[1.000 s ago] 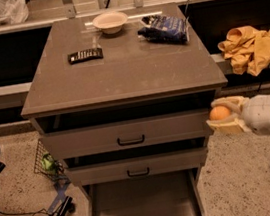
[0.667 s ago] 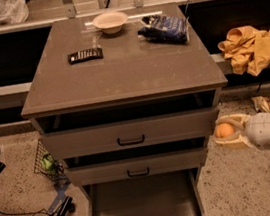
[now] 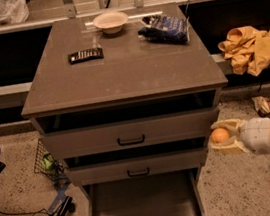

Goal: Place orange into bottom drawer

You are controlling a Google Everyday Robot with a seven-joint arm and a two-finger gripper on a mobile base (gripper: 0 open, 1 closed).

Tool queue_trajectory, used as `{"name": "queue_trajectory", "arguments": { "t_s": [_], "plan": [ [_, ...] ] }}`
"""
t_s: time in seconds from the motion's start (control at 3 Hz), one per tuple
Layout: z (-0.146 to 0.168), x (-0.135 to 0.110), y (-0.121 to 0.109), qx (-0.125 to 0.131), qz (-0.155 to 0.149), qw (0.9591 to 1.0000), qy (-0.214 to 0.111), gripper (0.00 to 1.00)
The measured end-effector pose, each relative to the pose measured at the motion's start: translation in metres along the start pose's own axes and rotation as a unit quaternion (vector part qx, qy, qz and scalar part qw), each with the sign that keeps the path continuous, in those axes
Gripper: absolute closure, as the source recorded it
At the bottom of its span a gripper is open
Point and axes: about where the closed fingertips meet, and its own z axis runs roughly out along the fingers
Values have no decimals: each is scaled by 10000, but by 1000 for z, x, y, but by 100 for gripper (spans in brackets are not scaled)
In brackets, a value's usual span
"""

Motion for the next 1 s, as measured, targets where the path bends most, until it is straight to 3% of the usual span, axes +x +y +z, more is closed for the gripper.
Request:
{"name": "queue_trajectory", "arguments": {
  "t_s": [0.33,0.67,1.0],
  "plan": [
    [38,26,63,-522,-274,9958,-695,100],
    [88,50,131,-1065,-811,9835,-1220,100],
    [133,73,162,-1456,-1264,9732,-1249,100]
  ]
}}
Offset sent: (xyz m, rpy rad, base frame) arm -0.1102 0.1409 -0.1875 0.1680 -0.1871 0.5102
